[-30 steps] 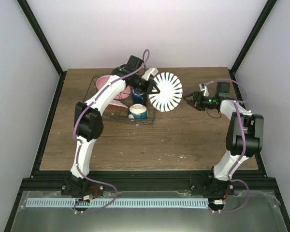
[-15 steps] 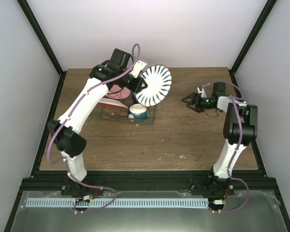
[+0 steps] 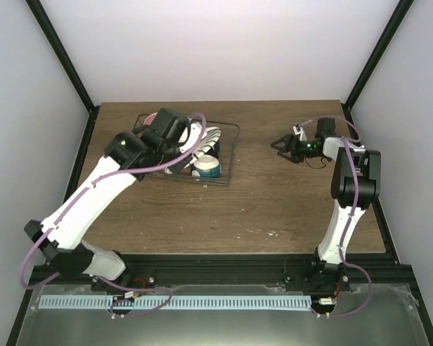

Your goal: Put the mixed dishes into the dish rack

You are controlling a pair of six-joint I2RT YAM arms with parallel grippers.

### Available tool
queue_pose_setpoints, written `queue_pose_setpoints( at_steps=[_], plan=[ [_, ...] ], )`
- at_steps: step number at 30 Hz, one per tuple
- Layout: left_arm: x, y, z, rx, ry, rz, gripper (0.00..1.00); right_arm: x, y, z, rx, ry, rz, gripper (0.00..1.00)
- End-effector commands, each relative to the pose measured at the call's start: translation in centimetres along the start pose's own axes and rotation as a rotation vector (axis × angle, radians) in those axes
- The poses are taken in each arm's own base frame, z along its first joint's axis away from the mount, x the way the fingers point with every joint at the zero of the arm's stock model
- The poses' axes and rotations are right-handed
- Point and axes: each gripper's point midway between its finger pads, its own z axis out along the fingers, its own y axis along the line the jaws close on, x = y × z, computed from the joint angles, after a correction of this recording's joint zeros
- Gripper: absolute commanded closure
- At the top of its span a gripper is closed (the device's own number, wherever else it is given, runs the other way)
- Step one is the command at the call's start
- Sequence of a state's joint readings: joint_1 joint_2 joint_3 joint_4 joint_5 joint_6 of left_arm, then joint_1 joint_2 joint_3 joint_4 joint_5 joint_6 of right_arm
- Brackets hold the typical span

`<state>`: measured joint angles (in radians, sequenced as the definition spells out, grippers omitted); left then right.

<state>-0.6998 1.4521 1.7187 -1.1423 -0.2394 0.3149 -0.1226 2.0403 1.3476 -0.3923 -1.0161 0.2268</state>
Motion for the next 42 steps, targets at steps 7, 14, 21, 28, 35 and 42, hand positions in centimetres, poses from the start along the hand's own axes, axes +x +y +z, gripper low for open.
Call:
queue_pose_setpoints(
  at_steps=[7,14,21,28,35,42],
  plan=[
    [3.6,-0.9,-2.6,-0.228,0.168,0.255,1.0,0.1,0.1,1.1,-0.035,0.021,0.009,0.27],
    [6.0,0.4,-1.8,-0.382,0.31,0.433,1.0,0.3,0.2,0.9,-0.023,0.017,-0.003,0.27],
    [7.4,3.3,-3.3,-0.573,0.397,0.565,1.0,0.2,0.1,1.0,-0.022,0.019,0.0,0.26],
    [8.4,3.5,-3.1,-0.603,0.424,0.675,1.0,0.1,-0.1,1.1,-0.019,0.018,0.0,0.25],
    [9.2,2.5,-1.6,-0.555,0.434,0.751,1.0,0.2,0.0,1.0,-0.017,0.013,-0.003,0.25],
    [10.3,1.7,0.0,-0.524,0.459,0.859,1.0,0.6,-0.1,1.1,-0.036,-0.001,0.009,0.24]
  ],
)
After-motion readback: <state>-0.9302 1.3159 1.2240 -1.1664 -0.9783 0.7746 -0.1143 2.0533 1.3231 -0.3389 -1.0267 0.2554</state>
